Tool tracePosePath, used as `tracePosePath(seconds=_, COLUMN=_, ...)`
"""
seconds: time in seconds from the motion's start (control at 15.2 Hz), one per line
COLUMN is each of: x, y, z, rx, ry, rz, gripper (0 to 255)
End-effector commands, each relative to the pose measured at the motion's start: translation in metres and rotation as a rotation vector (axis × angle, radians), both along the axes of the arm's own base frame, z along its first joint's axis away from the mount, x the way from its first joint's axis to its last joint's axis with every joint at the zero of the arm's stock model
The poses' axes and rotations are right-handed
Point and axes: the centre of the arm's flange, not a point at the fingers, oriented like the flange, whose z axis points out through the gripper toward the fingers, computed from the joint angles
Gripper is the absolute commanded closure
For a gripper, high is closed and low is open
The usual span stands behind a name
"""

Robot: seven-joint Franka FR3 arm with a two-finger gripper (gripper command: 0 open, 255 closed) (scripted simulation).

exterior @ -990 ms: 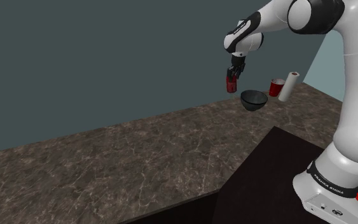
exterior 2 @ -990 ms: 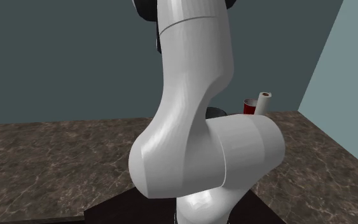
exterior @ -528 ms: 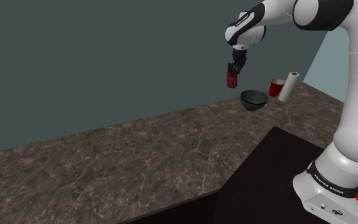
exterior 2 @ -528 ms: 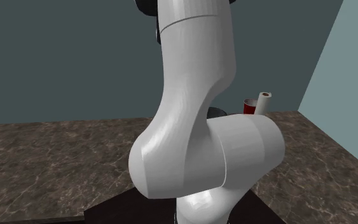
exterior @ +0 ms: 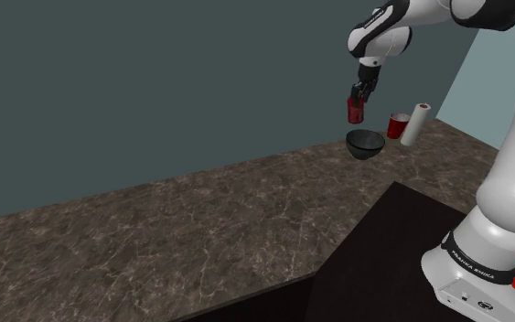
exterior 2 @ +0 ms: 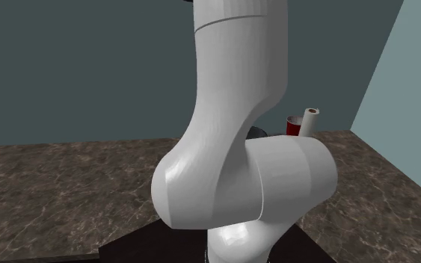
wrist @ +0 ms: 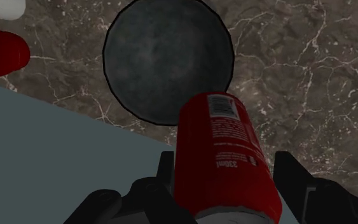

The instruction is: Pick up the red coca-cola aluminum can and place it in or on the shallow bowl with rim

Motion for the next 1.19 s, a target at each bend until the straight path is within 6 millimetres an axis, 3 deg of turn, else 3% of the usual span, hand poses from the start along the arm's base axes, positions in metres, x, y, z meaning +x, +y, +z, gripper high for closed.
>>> tracePosePath(seconds=0.0, x=-0.025, y=-0.016, z=0.004, rx=0.0, ry=-0.001, rz=0.001, gripper=255)
tracePosePath(seconds=0.26, x=-0.067, y=-0.044, z=0.014, rx=0.0, ry=-0.001, rz=0.001, gripper=255)
tracePosePath(seconds=1.12, x=-0.067, y=-0.044, z=-0.054, rx=0.0, ry=-0.001, rz=0.001, gripper=255)
